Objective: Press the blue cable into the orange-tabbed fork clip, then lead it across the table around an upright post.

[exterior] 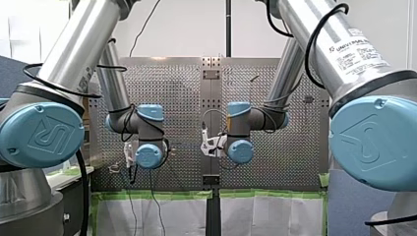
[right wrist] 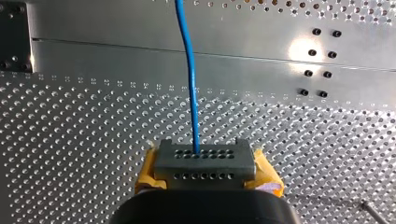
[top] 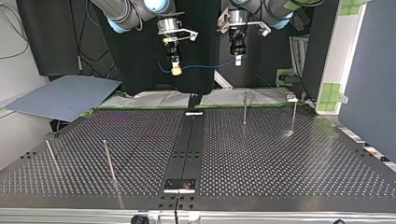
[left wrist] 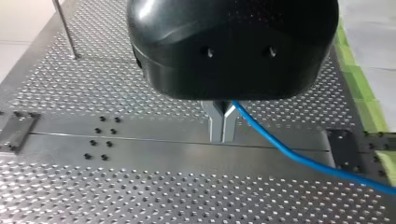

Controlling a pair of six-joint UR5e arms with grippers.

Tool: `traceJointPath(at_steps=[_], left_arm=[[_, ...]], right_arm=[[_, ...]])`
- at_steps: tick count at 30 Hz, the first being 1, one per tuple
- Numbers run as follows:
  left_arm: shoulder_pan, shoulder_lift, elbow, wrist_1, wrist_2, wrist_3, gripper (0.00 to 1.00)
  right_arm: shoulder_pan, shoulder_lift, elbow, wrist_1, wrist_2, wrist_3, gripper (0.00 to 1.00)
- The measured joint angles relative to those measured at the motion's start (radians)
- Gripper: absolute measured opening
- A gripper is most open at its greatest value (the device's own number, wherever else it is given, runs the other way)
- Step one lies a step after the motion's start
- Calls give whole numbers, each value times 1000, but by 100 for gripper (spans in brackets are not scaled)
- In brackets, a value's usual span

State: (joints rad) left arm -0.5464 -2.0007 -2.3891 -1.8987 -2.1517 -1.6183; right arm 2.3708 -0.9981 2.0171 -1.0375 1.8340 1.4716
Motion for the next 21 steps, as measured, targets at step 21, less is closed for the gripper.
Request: traceJointPath(at_steps=[21], left_arm=[[0,-48,1,-10,0,8,0]], right_arm=[[3,61,-2,57,5,-8,0]])
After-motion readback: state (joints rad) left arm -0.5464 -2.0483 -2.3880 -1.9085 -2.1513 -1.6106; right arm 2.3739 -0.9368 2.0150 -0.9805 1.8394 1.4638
